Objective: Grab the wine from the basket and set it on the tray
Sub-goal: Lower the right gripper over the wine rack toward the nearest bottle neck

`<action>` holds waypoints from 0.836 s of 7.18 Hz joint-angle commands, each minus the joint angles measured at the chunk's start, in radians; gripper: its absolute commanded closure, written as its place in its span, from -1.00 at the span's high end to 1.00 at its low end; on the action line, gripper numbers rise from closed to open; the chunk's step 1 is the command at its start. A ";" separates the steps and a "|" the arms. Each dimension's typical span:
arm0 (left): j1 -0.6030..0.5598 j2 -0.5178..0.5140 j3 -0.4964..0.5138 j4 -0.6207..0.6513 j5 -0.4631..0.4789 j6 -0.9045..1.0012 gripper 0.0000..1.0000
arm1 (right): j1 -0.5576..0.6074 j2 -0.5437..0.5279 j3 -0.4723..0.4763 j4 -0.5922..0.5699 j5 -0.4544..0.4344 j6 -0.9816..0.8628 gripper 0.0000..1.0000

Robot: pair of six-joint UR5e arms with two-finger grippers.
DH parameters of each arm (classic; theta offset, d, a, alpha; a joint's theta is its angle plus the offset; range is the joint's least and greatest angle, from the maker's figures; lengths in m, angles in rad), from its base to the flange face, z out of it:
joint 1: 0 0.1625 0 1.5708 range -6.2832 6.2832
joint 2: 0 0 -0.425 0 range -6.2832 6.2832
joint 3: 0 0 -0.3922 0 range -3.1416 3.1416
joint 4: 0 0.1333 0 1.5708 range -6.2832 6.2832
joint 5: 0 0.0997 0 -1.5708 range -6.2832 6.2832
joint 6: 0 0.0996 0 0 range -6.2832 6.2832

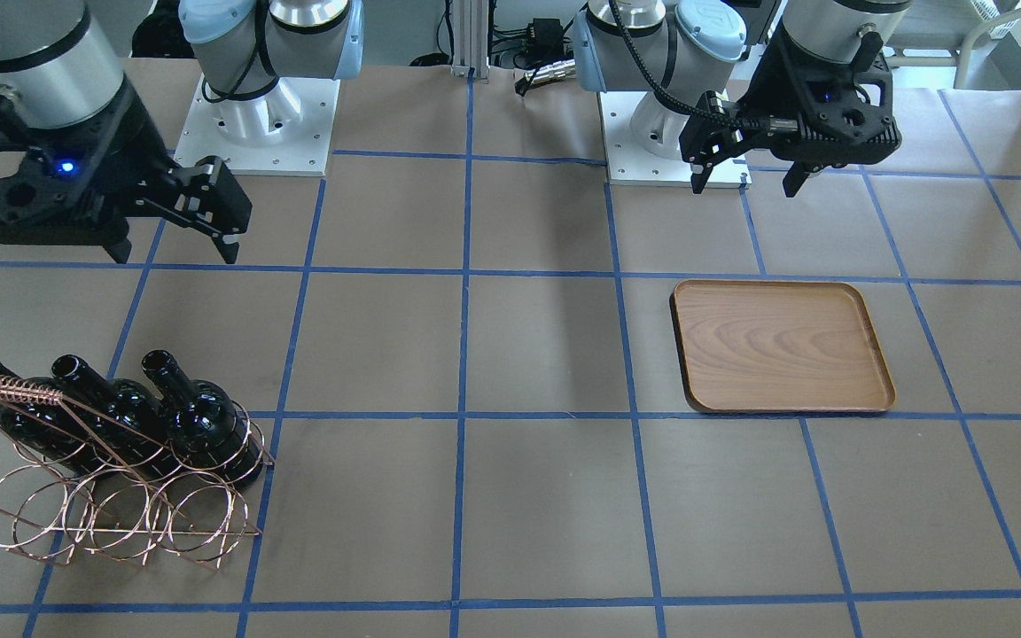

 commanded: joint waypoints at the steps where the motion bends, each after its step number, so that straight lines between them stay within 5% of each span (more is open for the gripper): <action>1: 0.000 0.000 -0.003 0.002 0.000 0.000 1.00 | -0.063 0.000 0.026 -0.012 -0.010 -0.088 0.99; 3: 0.002 0.000 -0.007 0.003 0.000 0.002 1.00 | -0.188 0.029 0.101 -0.067 -0.008 -0.202 0.99; 6: 0.000 -0.002 -0.009 0.005 0.000 0.000 1.00 | -0.217 0.041 0.157 -0.203 -0.008 -0.308 0.99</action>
